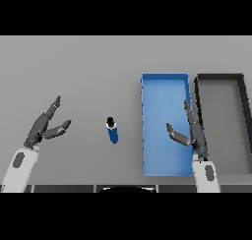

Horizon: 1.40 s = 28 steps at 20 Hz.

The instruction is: Pick up the blue pipe and place it into the blue bin.

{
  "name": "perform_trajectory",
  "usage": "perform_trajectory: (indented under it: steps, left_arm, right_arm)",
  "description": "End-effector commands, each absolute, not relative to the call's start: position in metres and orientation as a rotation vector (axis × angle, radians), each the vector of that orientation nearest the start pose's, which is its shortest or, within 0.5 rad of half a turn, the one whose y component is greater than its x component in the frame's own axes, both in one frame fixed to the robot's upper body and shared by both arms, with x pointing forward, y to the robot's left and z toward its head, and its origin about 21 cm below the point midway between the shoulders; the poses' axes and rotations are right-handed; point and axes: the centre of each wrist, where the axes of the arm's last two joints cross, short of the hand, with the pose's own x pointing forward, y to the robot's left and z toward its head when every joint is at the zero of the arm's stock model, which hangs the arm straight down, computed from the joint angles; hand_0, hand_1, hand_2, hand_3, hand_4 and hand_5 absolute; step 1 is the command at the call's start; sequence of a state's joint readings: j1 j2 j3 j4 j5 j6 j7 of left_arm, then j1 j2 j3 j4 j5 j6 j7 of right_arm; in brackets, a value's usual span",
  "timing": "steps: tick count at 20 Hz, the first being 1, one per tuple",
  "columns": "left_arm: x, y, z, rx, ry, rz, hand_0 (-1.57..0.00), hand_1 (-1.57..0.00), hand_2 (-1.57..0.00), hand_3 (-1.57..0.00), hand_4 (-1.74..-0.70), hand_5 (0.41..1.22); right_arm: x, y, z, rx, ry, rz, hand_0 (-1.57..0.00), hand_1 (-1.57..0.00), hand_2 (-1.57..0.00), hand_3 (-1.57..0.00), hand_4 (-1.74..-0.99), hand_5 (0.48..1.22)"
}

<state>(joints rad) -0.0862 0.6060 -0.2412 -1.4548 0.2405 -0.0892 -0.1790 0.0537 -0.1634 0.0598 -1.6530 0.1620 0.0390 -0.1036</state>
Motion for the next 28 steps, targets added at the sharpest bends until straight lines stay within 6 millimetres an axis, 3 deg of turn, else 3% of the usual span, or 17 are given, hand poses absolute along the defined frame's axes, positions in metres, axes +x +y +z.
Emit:
perform_trajectory:
  steps: [1,3,8,13,21,28]
  left_arm:
    - [0.258,0.323,0.03,0.021,-1.564,-0.558,0.0,0.0,0.0,0.0,-0.99,0.573]
    - [0.25,0.319,0.03,-0.037,-1.522,-0.636,0.0,0.0,0.0,0.0,-1.03,0.549]
    - [0.239,0.274,0.019,-0.174,-1.435,-0.753,0.0,0.0,0.0,0.0,-1.13,0.485]
    - [0.237,0.238,0.008,-0.253,-1.401,-0.815,0.0,0.0,0.0,0.0,-1.14,0.452]
    - [0.254,0.191,-0.013,-0.305,-1.454,-0.775,0.0,0.0,0.0,0.0,-1.14,0.46]
    - [0.266,0.162,-0.029,-0.274,-1.435,-0.812,0.0,0.0,0.0,0.0,-1.06,0.42]
  right_arm:
    - [0.234,-0.255,0.014,-0.178,-1.681,0.345,0.0,0.0,0.0,0.0,-1.181,0.619]
    - [0.235,-0.258,0.014,-0.176,-1.686,0.346,0.0,0.0,0.0,0.0,-1.179,0.616]
    - [0.236,-0.256,0.013,-0.172,-1.67,0.345,0.0,0.0,0.0,0.0,-1.174,0.618]
    - [0.231,-0.256,0.011,-0.161,-1.671,0.33,0.0,0.0,0.0,0.0,-1.205,0.618]
    - [0.232,-0.254,0.014,-0.162,-1.655,0.327,0.0,0.0,0.0,0.0,-1.205,0.625]
    - [0.23,-0.261,0.013,-0.175,-1.671,0.331,0.0,0.0,0.0,0.0,-1.214,0.645]
